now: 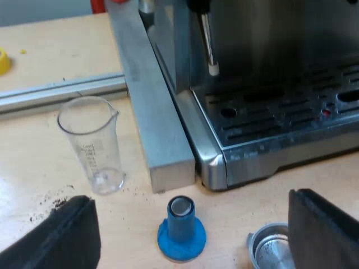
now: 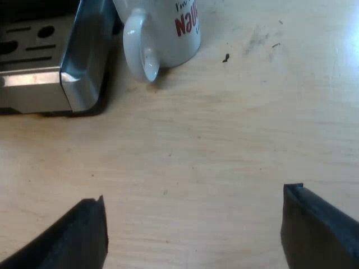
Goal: Grind coffee beans and then tamp
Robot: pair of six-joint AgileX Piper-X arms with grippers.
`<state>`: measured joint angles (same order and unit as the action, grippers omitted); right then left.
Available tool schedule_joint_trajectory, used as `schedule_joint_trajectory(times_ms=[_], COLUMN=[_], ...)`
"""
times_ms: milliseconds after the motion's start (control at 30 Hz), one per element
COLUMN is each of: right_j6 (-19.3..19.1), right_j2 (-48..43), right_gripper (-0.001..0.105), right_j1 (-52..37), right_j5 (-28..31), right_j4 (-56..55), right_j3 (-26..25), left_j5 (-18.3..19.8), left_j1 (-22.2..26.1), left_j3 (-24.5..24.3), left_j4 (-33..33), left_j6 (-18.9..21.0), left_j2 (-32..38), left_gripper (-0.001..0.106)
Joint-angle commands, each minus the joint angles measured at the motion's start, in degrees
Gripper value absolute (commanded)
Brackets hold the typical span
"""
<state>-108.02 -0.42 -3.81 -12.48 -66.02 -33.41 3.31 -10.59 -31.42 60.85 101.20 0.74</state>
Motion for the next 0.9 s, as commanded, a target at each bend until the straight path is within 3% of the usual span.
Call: schedule_joint_trajectory(times_ms=[33,733,900], right_j6=[0.3,1.2,1.2], right_j2=[-2.6,-2.6,-2.6], right_gripper=[0.066,0.066,0.066], right_j1=[0.1,0.1,0.1], right_j5=[-0.6,-0.2,-0.2], right_j4=[0.5,0.6,0.6], right_j3=[0.8,0.8,0.8], left_j5=[0.4,0.4,0.4], left_j1=[0.1,0.1,4.6], left_j3=[0.6,1.1,1.1], left_j4=[-0.6,-0.8,-0.8], left_j6=[0.5,0.5,0.5], left_j2=[8.0,8.0,8.0], left_gripper=[0.071,0.071,0.071])
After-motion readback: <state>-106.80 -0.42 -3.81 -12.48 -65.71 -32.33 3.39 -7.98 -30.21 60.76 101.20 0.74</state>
